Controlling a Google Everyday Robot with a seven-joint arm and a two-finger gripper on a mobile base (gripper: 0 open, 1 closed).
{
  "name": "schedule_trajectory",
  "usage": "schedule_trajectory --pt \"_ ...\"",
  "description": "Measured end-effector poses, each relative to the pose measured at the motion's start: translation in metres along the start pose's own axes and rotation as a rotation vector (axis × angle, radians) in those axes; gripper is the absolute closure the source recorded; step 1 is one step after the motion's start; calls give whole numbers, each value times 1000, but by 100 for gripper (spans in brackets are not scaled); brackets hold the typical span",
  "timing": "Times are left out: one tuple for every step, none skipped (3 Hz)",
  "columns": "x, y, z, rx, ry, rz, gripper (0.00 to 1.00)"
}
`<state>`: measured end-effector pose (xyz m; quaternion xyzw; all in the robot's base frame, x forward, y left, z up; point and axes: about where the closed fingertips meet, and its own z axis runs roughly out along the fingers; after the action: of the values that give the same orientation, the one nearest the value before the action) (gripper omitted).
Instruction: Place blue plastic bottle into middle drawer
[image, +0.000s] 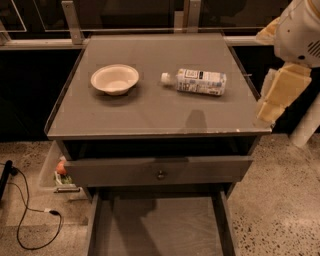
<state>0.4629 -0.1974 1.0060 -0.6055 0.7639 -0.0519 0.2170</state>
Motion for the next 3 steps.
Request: schedule_trajectory --pt "-29 -33 24 27 -80 -47 0" --pt "-58 -68 55 48 -151 -85 0" --pt "-58 -68 55 48 -151 -85 0"
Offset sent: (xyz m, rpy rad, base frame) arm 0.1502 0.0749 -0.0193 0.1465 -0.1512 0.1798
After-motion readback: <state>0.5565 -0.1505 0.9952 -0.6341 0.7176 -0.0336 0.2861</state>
